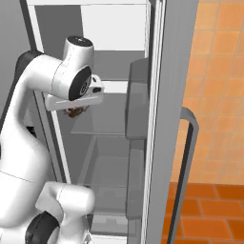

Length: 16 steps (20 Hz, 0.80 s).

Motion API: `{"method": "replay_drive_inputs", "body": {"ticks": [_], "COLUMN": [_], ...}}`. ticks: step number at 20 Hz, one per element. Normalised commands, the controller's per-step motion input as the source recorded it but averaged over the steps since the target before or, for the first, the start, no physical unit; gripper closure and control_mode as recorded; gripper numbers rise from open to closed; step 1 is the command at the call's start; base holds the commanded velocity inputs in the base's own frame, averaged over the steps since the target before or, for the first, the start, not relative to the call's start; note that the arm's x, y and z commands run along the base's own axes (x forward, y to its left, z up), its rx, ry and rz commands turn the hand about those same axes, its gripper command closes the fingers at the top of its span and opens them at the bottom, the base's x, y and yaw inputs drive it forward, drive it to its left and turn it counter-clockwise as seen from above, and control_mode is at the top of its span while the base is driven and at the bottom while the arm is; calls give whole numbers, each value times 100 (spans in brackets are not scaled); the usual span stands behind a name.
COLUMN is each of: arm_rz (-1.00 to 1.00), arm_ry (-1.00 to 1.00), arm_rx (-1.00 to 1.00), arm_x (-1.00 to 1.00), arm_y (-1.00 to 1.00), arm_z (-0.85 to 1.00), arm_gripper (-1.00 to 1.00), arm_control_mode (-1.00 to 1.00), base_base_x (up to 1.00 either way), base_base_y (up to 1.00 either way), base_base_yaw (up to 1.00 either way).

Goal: Place one mushroom and one fish in each tupperware on the nearby counter, to pack two identical lunches.

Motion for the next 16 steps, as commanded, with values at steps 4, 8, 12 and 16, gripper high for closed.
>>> {"method": "replay_drive_inputs", "body": {"ticks": [4,8,12,16], "arm_rz": [-1,-1,-3,0], "arm_ry": [7,10,10,0], "arm_rx": [0,1,2,0], "arm_x": [-100,-100,-100,0], "arm_y": [0,0,1,0], "arm_z": [-59,-50,-35,0], "arm_gripper": [100,100,100,100], "arm_control_mode": [-100,-100,-100,100], "base_base_x": [0,0,0,-100], "base_base_y": [0,0,0,56], "base_base_yaw": [0,0,0,-1]}}
